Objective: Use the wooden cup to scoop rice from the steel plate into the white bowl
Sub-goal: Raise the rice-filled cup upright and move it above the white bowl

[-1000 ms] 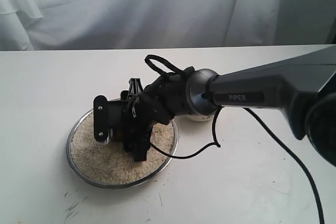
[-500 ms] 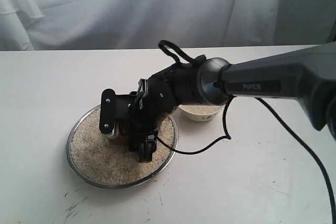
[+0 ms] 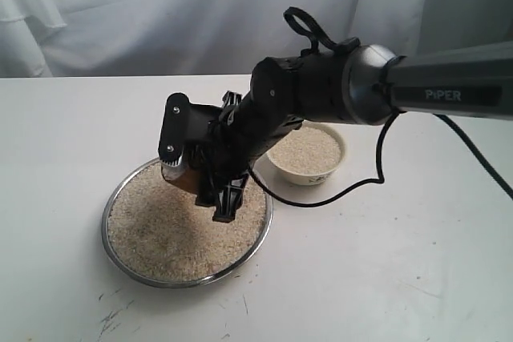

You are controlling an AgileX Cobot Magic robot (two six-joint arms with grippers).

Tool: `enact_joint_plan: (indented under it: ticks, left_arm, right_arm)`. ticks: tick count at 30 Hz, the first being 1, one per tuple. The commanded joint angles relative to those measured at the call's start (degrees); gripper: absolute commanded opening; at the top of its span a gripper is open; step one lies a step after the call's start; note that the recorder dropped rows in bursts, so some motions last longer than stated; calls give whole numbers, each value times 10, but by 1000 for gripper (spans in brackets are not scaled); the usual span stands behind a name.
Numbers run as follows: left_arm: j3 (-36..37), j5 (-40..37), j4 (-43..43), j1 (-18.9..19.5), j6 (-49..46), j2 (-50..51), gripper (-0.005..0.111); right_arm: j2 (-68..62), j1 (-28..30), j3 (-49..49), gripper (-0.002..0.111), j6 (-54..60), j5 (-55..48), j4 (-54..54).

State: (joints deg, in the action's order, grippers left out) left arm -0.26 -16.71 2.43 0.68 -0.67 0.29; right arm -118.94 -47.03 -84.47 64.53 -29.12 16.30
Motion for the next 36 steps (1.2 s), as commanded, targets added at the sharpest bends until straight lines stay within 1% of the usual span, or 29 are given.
enact_joint_plan:
  ticks: [1, 5, 14, 19, 30, 36]
  left_arm:
    - [3, 4, 0, -1, 2, -3, 0]
    - [3, 4, 0, -1, 2, -3, 0]
    - [3, 4, 0, -1, 2, -3, 0]
    - [3, 4, 0, -1, 2, -3, 0]
    - [3, 4, 0, -1, 2, -3, 0]
    - [3, 4, 0, -1, 2, -3, 0]
  right_arm:
    - [25, 9, 1, 0, 8, -20, 11]
    - [46, 21, 1, 0, 26, -22, 33]
    - [74, 82, 1, 0, 107, -61, 119]
    - [88, 117, 1, 0, 106, -68, 117]
    - [93, 215, 3, 0, 107, -78, 111]
    - [93, 249, 7, 0, 105, -72, 97]
